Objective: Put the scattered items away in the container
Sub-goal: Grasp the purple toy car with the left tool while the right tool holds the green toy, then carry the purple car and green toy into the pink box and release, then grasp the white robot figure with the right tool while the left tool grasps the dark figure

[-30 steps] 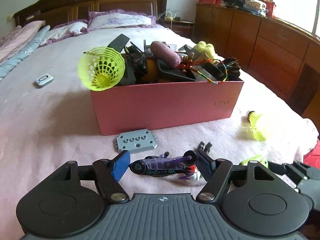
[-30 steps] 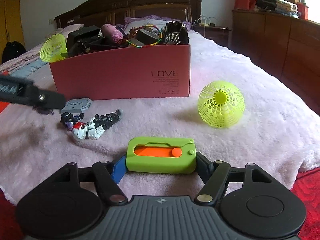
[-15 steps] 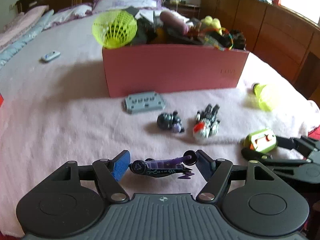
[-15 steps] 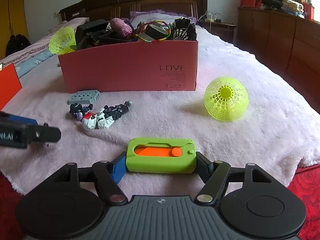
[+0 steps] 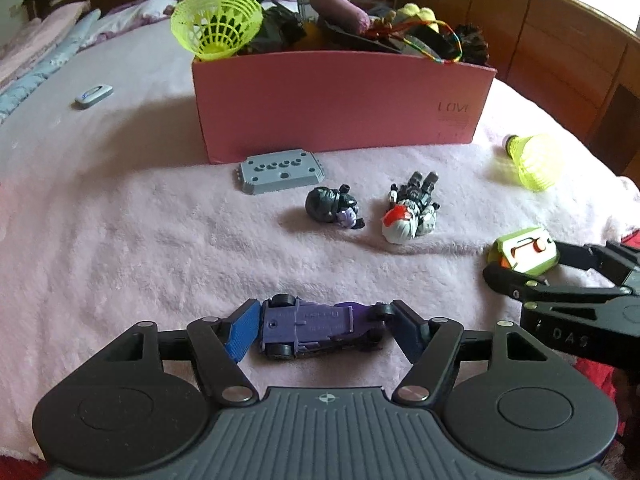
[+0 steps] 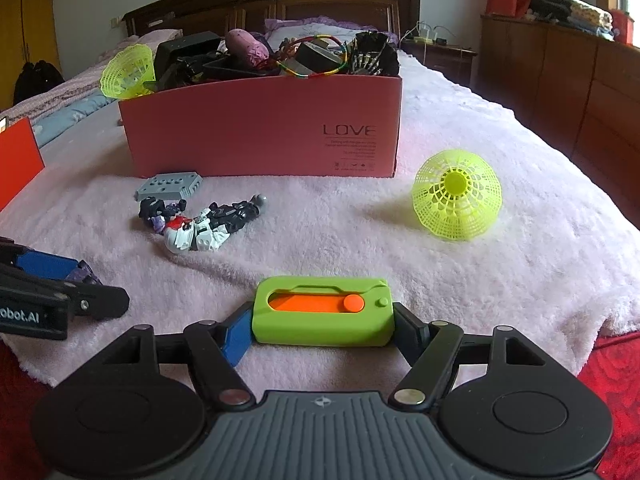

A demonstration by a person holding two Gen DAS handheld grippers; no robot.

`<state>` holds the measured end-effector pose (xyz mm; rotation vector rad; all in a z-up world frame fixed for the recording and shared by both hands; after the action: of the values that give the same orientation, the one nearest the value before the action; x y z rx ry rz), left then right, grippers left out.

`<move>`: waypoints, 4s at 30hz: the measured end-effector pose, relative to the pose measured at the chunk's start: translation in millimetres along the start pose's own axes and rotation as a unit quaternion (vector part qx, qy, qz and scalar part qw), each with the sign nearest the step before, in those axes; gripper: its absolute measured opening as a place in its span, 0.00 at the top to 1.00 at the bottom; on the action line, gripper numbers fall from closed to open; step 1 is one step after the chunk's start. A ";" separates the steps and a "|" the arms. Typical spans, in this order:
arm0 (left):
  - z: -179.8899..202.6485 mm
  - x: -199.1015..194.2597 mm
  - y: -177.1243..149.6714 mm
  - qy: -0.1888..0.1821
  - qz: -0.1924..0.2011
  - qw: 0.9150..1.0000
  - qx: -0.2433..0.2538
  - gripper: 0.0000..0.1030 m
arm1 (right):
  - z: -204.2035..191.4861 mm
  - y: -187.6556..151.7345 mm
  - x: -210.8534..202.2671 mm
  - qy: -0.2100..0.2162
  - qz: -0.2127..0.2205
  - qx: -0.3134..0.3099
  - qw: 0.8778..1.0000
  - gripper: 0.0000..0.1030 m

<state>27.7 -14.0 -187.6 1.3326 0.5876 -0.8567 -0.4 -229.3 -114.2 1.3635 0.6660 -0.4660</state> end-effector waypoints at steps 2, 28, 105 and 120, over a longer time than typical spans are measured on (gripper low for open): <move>0.7 -4.4 2.9 -0.003 0.007 1.000 -0.003 0.33 | 0.0 0.2 -0.5 0.000 0.000 0.000 1.000 0.30; 41.9 -48.4 136.2 -0.022 0.136 0.990 0.043 0.33 | 22.7 121.5 -40.1 0.025 0.105 -0.023 0.994 0.30; -23.6 -34.5 48.9 0.058 0.064 0.996 0.010 0.12 | -59.5 82.2 32.0 0.128 0.020 -0.196 0.972 0.12; -8.4 -22.4 54.9 0.040 0.070 0.997 0.018 0.13 | -49.9 60.9 28.6 0.120 -0.003 -0.161 0.980 0.23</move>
<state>60.1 -0.4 -139.1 1.4283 0.5356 -0.7053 52.7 -168.2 -92.3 1.1183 0.9024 -0.1858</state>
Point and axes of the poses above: each gripper's, at about its wrist camera, not at the fingertips, and x roughly the way its jaws point, z to its right, y to its top, the point moved 10 cm from there along x, roughly the way its jaws point, and after that the axes turned 10 degrees about -x, right-handed, at the moved point
